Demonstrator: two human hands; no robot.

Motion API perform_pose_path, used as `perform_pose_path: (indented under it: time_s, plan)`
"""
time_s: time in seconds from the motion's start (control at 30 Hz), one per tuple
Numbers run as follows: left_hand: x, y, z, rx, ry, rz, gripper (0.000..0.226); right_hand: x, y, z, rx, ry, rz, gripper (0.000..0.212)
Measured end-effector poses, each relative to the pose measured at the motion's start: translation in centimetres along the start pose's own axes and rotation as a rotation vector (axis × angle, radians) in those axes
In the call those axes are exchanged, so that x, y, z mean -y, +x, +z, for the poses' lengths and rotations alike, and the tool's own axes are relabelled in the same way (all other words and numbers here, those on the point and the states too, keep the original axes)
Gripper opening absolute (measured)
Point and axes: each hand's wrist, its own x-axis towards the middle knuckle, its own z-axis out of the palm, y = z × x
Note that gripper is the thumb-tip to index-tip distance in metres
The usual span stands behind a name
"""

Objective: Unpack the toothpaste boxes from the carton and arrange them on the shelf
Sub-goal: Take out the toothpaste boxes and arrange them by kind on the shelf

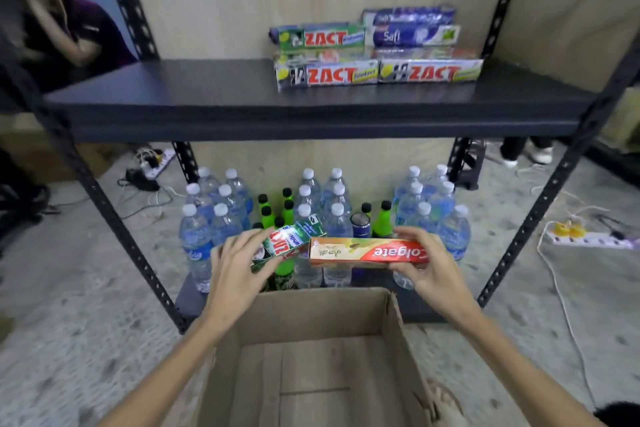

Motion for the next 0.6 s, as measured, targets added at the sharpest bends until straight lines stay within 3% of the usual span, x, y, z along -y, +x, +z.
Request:
perform_pose_path:
  time_s: [0.33, 0.6]
  plan:
    - [-6.8, 6.9, -11.2, -0.160, -0.093, 0.194, 0.053, 9.1, 4.1, -9.4, -0.114, -0.032, -0.193, 0.056]
    - [-11.3, 14.2, -15.8, -0.236, -0.080, 0.298, 0.053, 13.1, 9.1, -14.4, -0.221, -0.115, -0.300, 0.049]
